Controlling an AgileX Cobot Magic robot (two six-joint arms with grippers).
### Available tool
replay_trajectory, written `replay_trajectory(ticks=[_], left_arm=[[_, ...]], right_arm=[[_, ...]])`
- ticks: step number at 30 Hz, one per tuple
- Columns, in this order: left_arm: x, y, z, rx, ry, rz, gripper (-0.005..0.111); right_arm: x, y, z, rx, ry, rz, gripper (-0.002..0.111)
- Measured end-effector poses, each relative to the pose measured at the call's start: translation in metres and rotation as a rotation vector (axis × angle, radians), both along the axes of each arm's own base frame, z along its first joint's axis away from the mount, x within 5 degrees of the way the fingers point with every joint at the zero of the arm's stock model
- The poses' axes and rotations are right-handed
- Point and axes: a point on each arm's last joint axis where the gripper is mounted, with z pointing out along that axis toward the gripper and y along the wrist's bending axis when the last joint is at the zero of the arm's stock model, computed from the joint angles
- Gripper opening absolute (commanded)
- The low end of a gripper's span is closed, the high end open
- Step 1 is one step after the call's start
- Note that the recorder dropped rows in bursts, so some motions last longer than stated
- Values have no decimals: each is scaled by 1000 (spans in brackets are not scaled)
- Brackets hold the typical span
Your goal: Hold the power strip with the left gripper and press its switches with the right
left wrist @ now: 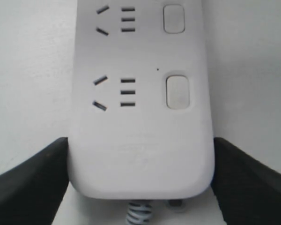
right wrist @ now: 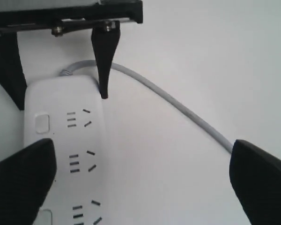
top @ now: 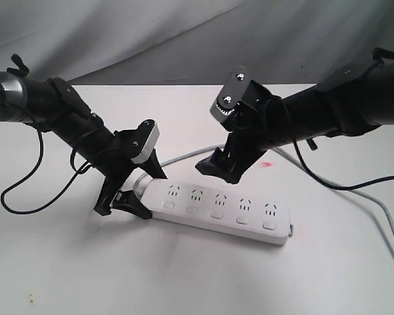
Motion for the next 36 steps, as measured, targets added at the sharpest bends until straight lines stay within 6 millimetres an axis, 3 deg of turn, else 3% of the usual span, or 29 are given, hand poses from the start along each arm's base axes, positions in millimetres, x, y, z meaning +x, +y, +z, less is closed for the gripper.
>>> replay_trajectory(ticks=[5,12,18,36], left_arm=[[0,0,0,0,0,0,36],[0,0,0,0,0,0,36],[0,0,0,0,0,0,36],[0,0,0,0,0,0,36]], right_arm=[[-3,-18,-12,-9,42,-11,91],[-13,-16,-27,-5,77,16,91],[-11,-15,-51,-21,139,13,91],[-10,-15,-71,-36,183,-5,91]])
